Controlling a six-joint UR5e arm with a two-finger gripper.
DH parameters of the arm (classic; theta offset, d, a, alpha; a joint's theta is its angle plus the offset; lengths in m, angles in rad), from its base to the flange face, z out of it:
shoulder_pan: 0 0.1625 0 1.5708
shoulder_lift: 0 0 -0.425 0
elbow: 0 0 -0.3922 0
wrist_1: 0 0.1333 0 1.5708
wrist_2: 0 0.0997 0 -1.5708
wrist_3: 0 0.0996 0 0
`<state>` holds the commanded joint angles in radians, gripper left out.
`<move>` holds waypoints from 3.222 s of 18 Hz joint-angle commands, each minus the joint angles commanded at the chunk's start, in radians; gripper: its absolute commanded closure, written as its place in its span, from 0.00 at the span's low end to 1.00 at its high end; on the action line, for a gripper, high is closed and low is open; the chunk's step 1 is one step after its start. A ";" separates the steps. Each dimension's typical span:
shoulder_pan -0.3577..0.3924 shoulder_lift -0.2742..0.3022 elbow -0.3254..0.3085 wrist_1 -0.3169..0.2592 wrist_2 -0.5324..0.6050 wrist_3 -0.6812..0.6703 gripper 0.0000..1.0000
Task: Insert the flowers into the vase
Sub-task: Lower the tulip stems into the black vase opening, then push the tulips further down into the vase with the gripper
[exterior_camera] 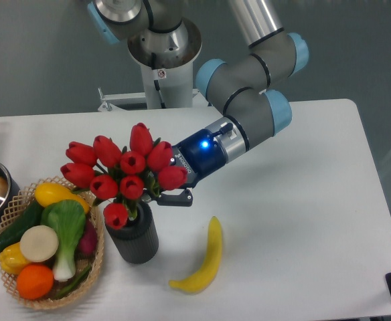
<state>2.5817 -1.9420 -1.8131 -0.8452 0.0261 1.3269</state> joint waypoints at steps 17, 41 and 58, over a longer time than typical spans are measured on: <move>-0.006 -0.038 -0.094 0.005 0.003 0.152 0.82; -0.002 -0.068 -0.103 0.008 0.044 0.161 0.81; 0.000 -0.078 -0.097 0.009 0.048 0.186 0.64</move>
<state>2.5817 -2.0203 -1.9098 -0.8360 0.0736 1.5125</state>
